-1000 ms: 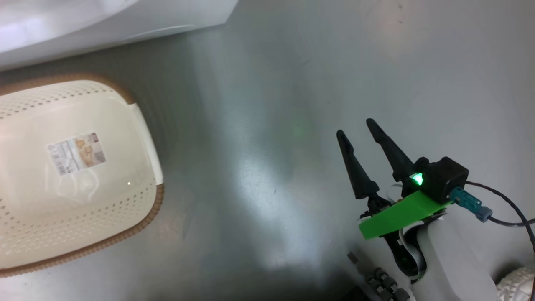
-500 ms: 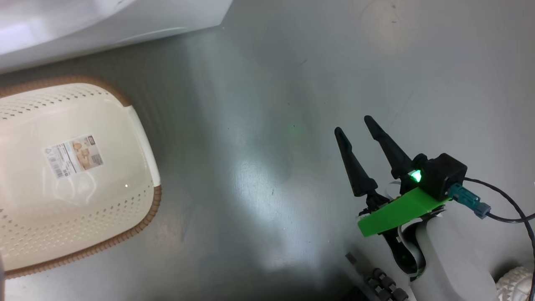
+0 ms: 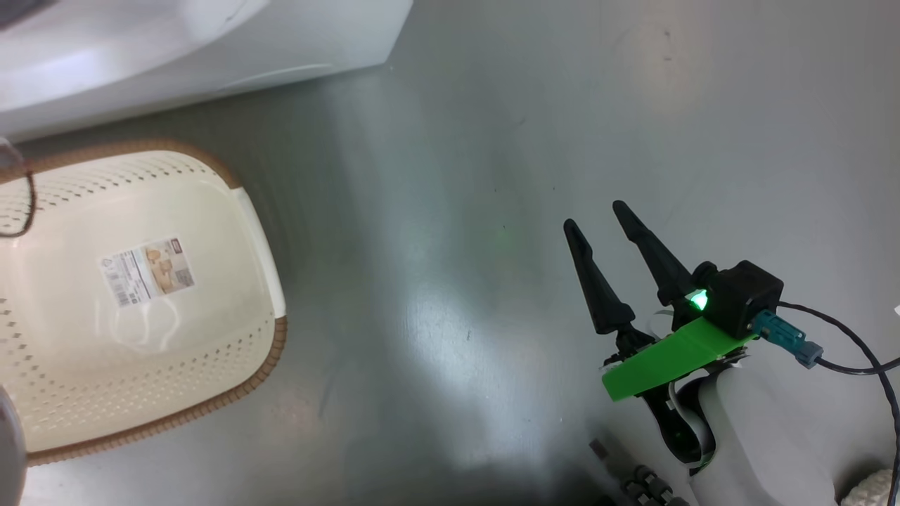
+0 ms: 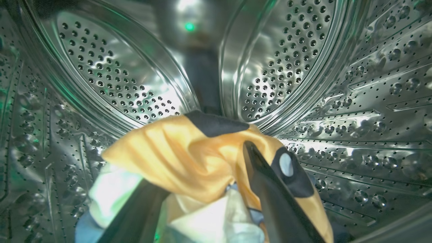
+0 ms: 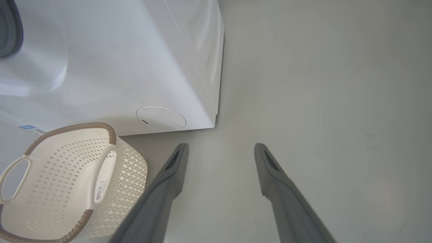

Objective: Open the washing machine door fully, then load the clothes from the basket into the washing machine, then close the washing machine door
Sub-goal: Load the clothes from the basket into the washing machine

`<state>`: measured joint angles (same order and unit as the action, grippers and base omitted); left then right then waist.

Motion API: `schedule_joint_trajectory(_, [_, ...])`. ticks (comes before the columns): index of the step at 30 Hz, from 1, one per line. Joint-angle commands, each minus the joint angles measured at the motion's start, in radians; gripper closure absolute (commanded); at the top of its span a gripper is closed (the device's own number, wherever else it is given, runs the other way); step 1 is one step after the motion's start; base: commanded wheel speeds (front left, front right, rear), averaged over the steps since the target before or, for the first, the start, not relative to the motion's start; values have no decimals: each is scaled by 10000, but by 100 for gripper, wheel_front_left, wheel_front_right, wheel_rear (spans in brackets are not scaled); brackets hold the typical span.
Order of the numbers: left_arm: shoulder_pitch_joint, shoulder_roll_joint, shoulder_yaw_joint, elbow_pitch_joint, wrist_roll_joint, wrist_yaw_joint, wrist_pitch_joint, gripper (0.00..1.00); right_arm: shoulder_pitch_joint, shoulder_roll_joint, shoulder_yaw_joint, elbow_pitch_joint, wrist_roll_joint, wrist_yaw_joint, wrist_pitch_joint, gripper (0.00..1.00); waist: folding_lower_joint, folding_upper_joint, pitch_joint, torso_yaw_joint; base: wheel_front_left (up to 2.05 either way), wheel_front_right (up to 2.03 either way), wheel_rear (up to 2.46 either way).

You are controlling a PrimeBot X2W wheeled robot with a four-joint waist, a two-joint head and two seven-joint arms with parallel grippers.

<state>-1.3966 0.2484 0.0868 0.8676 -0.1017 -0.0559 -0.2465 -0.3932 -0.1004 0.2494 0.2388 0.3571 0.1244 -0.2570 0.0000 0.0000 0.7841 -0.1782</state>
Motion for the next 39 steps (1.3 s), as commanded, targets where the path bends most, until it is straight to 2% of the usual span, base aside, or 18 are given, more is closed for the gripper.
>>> schedule_joint_trajectory(1, [11, 385, 45, -14, -65, 70, -3, 0, 339, 11, 199, -138, 84, 63, -48, 0, 0, 0, -141, 59, 0, 0, 0])
schedule_joint_trajectory(7, [415, 280, -73, 283, -122, 5, -90, 0, 268, 28, 92, -106, 100, 63, -48, 0, 0, 0, -430, 161, 0, 0, 0])
schedule_joint_trajectory(15, [1072, 88, -122, -95, -259, -89, -145, 0, 252, -13, -84, -103, 60, 63, -48, 0, 0, 0, -680, 364, 0, 0, 0])
schedule_joint_trajectory(30, [2807, -281, 55, -2151, -489, -98, -151, 0, 260, -43, -252, -154, -12, 63, -48, 0, 0, 0, -868, 646, 0, 0, 0])
schedule_joint_trajectory(39, [4495, -608, 217, -4007, -464, -80, -152, 0, 293, -14, -339, -182, -22, 63, -48, 0, 0, 0, -979, 671, 0, 0, 0])
